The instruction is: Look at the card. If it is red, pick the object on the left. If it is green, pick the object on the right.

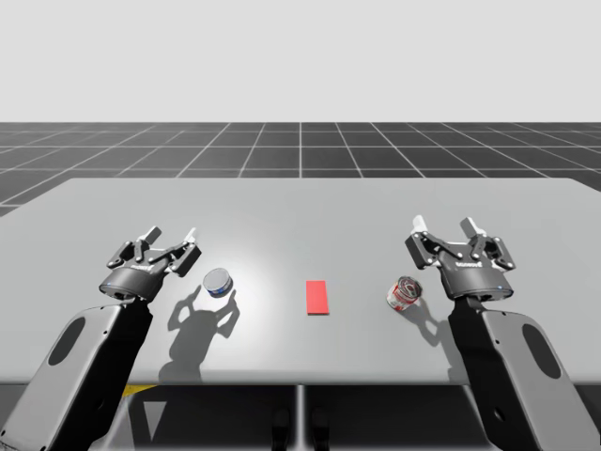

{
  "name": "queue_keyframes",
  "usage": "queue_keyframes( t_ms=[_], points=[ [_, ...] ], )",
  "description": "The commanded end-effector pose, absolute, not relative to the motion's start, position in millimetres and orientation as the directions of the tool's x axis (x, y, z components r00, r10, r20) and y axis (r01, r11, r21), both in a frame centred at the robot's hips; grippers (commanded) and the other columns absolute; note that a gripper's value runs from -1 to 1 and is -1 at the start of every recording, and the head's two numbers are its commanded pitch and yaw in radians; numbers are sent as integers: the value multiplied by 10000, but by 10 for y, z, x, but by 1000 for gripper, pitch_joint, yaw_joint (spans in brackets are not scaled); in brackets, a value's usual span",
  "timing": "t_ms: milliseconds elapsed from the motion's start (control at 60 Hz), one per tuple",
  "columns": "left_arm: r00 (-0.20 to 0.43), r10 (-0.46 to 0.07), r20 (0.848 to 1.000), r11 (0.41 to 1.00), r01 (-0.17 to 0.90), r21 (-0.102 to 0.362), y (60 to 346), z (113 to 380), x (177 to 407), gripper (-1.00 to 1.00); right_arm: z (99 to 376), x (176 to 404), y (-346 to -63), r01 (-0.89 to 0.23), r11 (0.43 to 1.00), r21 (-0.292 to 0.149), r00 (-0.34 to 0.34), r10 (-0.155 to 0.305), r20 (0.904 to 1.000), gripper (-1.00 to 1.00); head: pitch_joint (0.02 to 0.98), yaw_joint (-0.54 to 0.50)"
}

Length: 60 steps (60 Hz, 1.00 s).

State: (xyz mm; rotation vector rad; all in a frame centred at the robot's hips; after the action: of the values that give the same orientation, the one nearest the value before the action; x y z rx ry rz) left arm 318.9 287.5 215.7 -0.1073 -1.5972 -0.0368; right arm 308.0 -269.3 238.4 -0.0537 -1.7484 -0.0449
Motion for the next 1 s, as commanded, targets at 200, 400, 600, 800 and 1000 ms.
queue_keyframes(
  t_ms=[200, 400, 600, 800, 1000],
  points=[
    [-266, 448, 9986, 9950, 909, -422, 2881, 2156, 3191, -1000, 2401, 3090, -2702, 845, 9964, -84, -1365, 200, 9904, -1000, 138, -9],
    [-267, 446, 9986, 9950, 908, -420, 2881, 2156, 3191, -1000, 2413, 3089, -2713, 711, 9971, 272, -1253, -181, 9920, -1000, 319, -19],
    [-381, 365, 9986, 9952, 918, -329, 2894, 2165, 3186, -1000, 2419, 3087, -2719, 661, 9977, 150, -1332, -60, 9911, -1000, 521, -26],
    [-400, 305, 9987, 9950, 962, -265, 2900, 2158, 3192, -1000, 2422, 3080, -2727, 644, 9979, 105, -1411, -13, 9900, -1000, 721, -41],
    [-405, 282, 9988, 9949, 983, -241, 2899, 2158, 3196, -1000, 2424, 3078, -2722, 600, 9982, 53, -1395, 32, 9902, -1000, 848, -80]
  ],
)
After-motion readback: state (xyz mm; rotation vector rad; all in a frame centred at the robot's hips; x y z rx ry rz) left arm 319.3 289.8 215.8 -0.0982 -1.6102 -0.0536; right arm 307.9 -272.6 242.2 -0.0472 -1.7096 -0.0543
